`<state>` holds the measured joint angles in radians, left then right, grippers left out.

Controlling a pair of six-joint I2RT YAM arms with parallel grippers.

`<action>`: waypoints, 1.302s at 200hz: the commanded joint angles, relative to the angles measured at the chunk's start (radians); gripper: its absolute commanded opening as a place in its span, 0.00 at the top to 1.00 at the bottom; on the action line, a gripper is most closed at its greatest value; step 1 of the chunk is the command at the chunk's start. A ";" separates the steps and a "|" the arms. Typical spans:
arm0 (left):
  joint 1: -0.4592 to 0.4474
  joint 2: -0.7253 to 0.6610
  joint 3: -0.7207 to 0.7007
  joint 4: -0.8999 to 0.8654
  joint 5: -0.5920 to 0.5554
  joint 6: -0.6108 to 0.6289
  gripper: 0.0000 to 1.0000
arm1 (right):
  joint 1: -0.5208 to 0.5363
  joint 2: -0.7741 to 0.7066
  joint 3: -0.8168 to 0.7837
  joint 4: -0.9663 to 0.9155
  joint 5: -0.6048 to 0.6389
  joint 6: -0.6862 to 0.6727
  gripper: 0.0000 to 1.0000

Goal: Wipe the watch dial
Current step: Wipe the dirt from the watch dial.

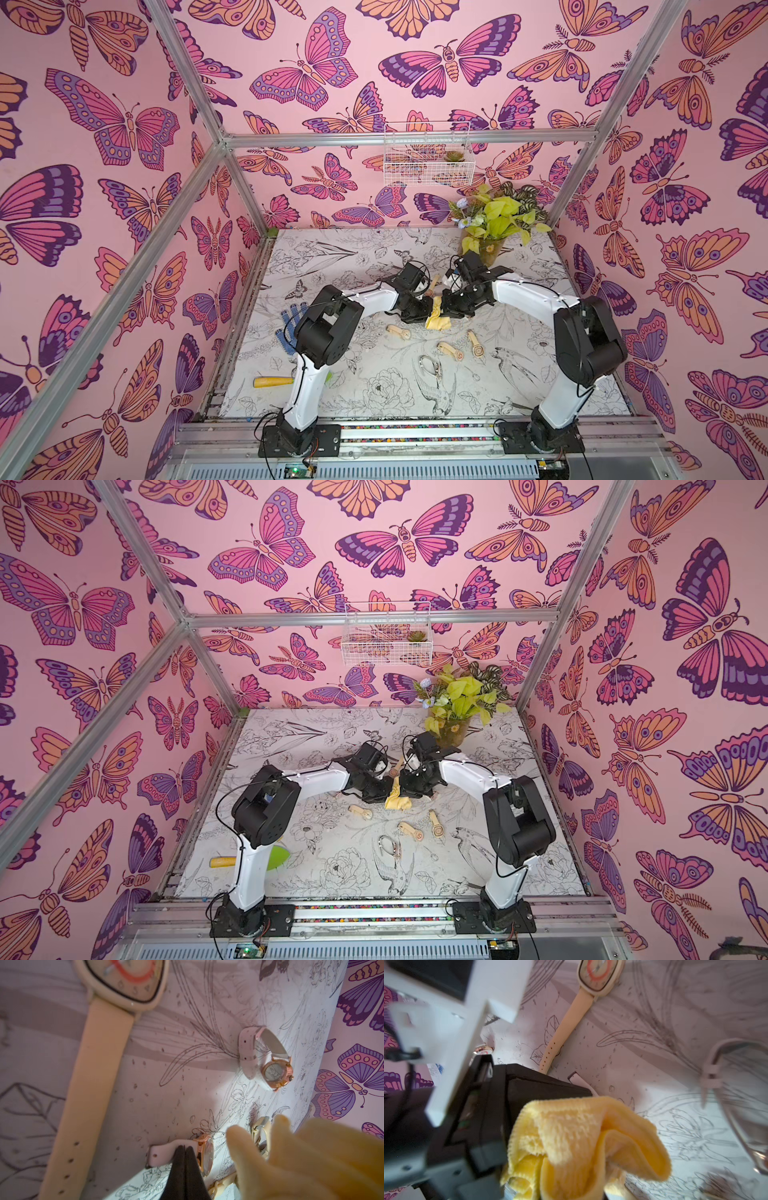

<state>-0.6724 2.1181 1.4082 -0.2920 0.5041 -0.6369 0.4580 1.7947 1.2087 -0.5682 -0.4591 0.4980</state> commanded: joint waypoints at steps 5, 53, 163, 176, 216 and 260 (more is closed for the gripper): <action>-0.003 0.026 -0.065 -0.096 -0.041 0.002 1.00 | 0.039 0.059 -0.007 0.055 -0.022 0.025 1.00; -0.003 0.004 -0.101 -0.096 -0.044 0.007 1.00 | 0.057 0.133 -0.070 0.120 -0.003 0.054 1.00; 0.004 -0.021 -0.151 -0.099 -0.036 0.016 1.00 | 0.035 0.094 -0.263 0.070 0.149 0.000 1.00; 0.003 -0.021 -0.154 -0.099 -0.036 0.016 1.00 | 0.021 0.073 -0.284 0.065 0.158 -0.001 1.00; 0.003 -0.024 -0.157 -0.097 -0.041 0.013 1.00 | -0.019 0.041 -0.299 0.028 0.188 -0.025 1.00; 0.003 -0.034 -0.173 -0.089 -0.049 0.007 1.00 | -0.054 0.010 -0.315 -0.008 0.225 -0.029 1.00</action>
<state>-0.6697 2.0647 1.2865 -0.2287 0.5098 -0.6258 0.4423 1.7538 0.9771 -0.3164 -0.4339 0.4889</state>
